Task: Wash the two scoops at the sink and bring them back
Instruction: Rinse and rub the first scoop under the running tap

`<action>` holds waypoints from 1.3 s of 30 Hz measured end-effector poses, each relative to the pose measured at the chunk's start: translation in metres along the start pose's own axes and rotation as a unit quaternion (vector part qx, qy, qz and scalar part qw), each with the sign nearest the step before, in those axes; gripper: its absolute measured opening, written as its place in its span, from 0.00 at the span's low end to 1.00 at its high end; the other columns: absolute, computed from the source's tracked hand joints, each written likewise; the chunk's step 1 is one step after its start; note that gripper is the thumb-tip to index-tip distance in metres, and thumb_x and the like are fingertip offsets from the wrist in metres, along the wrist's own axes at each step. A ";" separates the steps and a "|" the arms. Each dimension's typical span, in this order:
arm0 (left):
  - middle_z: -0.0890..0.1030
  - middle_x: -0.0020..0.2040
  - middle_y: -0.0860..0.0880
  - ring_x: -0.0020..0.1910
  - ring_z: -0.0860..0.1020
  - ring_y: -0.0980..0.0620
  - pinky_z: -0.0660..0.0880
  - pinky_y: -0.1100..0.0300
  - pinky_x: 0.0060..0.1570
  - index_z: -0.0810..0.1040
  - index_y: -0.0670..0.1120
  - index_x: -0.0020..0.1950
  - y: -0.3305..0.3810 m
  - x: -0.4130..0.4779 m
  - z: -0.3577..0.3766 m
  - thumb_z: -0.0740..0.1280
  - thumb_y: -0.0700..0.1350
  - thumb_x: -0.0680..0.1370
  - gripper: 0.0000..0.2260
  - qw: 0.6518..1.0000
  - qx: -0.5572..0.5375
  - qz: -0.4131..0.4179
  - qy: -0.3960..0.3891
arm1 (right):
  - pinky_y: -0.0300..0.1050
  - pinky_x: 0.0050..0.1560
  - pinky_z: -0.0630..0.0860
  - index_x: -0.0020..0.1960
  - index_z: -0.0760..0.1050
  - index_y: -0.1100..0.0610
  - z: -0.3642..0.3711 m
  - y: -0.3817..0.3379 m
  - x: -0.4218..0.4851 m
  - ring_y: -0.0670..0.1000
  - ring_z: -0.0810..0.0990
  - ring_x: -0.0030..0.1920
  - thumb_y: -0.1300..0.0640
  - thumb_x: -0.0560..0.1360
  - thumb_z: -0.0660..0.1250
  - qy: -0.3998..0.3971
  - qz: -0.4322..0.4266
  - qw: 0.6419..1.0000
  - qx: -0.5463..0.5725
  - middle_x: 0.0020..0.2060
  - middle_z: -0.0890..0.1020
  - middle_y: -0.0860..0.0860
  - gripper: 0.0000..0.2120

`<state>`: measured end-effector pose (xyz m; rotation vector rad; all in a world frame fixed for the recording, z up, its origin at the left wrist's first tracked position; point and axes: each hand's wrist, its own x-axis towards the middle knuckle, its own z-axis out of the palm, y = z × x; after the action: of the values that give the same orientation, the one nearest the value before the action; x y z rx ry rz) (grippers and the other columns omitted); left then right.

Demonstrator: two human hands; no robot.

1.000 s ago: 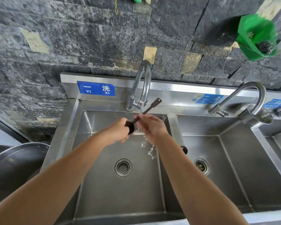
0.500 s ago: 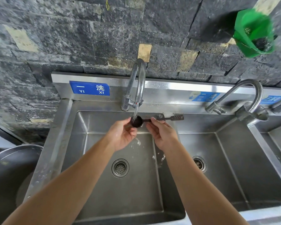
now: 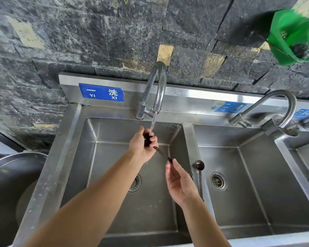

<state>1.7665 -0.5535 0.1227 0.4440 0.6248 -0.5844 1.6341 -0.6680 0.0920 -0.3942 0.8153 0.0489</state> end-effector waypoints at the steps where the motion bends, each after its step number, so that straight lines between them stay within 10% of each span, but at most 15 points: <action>1: 0.69 0.32 0.48 0.22 0.67 0.54 0.59 0.65 0.18 0.71 0.44 0.36 -0.004 0.001 0.000 0.56 0.52 0.83 0.19 1.000 -0.006 -0.003 0.004 | 0.41 0.35 0.84 0.43 0.84 0.67 -0.006 -0.005 0.002 0.52 0.87 0.36 0.67 0.64 0.77 0.000 -0.003 1.000 -0.008 0.39 0.86 0.60 0.08; 9: 0.71 0.34 0.44 0.29 0.69 0.51 0.68 0.66 0.23 0.72 0.40 0.38 0.002 0.002 0.005 0.54 0.53 0.83 0.21 0.998 -0.047 -0.019 0.037 | 0.56 0.56 0.77 0.61 0.79 0.59 -0.036 -0.090 0.019 0.58 0.85 0.57 0.42 0.75 0.66 -0.039 0.005 0.987 -0.153 0.59 0.84 0.56 0.24; 16: 0.77 0.31 0.41 0.31 0.73 0.48 0.75 0.62 0.26 0.71 0.38 0.42 -0.003 0.008 -0.001 0.54 0.49 0.84 0.18 0.993 -0.092 -0.019 0.073 | 0.52 0.61 0.77 0.74 0.66 0.61 0.094 -0.110 0.068 0.58 0.78 0.65 0.40 0.78 0.62 -0.066 -0.015 0.864 -0.498 0.68 0.77 0.58 0.32; 21: 0.76 0.39 0.40 0.33 0.75 0.48 0.74 0.59 0.32 0.71 0.39 0.48 -0.001 0.015 -0.005 0.55 0.49 0.84 0.15 0.987 -0.132 -0.022 0.090 | 0.57 0.74 0.65 0.79 0.58 0.54 0.162 -0.082 0.099 0.57 0.61 0.77 0.36 0.77 0.61 -0.077 -0.037 0.866 -0.493 0.79 0.61 0.56 0.37; 34: 0.77 0.37 0.43 0.34 0.77 0.48 0.78 0.60 0.31 0.73 0.39 0.45 0.007 0.018 -0.003 0.56 0.47 0.83 0.14 0.991 -0.119 -0.042 0.045 | 0.60 0.76 0.59 0.79 0.57 0.50 0.189 -0.054 0.121 0.56 0.62 0.77 0.32 0.78 0.52 -0.077 -0.071 0.843 -0.528 0.79 0.61 0.54 0.35; 39: 0.77 0.33 0.44 0.31 0.74 0.49 0.74 0.60 0.29 0.74 0.40 0.41 0.013 0.009 0.000 0.59 0.49 0.82 0.15 0.998 -0.057 -0.033 0.020 | 0.55 0.68 0.71 0.70 0.70 0.51 0.175 -0.050 0.107 0.54 0.75 0.65 0.35 0.78 0.57 -0.032 -0.084 0.832 -0.548 0.68 0.74 0.52 0.27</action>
<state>1.7803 -0.5474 0.1201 0.3295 0.7101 -0.6003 1.8397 -0.6628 0.1398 -1.5480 0.6102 0.3752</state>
